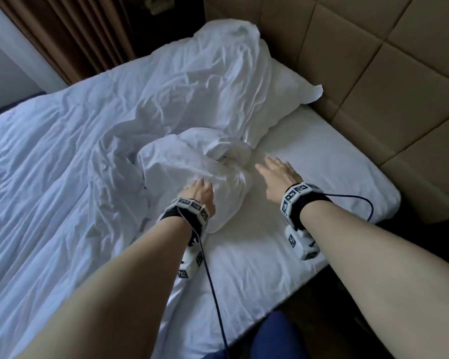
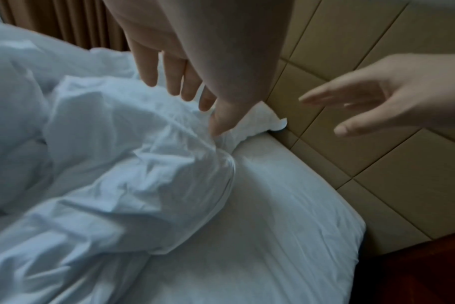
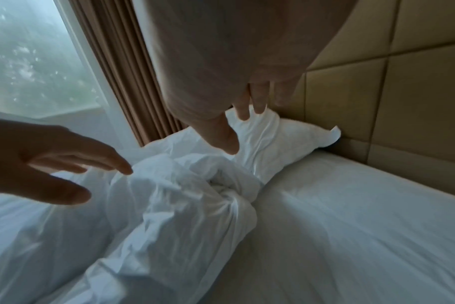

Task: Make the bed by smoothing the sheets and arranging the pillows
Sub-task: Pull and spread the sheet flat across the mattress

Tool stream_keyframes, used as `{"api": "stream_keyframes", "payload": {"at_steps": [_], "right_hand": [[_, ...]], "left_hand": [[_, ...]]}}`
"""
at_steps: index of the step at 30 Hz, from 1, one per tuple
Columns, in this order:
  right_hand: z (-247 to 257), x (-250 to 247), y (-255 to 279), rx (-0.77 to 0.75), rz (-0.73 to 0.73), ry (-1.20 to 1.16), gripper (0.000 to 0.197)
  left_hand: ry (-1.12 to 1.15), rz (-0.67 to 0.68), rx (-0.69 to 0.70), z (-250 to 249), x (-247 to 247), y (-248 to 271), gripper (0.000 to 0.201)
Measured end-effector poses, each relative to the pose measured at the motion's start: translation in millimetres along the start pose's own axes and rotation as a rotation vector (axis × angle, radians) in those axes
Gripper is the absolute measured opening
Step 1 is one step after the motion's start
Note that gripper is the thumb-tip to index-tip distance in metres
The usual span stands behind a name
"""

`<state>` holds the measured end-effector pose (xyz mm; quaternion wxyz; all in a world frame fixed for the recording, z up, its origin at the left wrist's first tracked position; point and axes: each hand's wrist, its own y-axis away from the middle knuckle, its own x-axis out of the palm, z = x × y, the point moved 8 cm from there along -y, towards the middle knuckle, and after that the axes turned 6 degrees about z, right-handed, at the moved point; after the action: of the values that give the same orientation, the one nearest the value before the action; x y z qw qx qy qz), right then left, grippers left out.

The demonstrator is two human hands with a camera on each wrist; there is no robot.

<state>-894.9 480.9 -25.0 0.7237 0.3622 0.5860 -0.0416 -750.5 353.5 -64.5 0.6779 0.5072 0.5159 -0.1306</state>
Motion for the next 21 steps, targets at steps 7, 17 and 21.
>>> {"api": "stream_keyframes", "payload": {"at_steps": [7,17,21], "right_hand": [[-4,62,-143,-0.196,-0.129,0.04,0.087],[38,108,-318,-0.535,-0.151,0.018,0.102],[51,132,-340,-0.603,-0.116,0.001,0.078]], "left_hand": [[0.016,-0.069,-0.063,-30,71,-108,0.111],[0.34,0.109,-0.304,4,191,-239,0.146],[0.37,0.076,-0.289,4,210,-248,0.127]]}}
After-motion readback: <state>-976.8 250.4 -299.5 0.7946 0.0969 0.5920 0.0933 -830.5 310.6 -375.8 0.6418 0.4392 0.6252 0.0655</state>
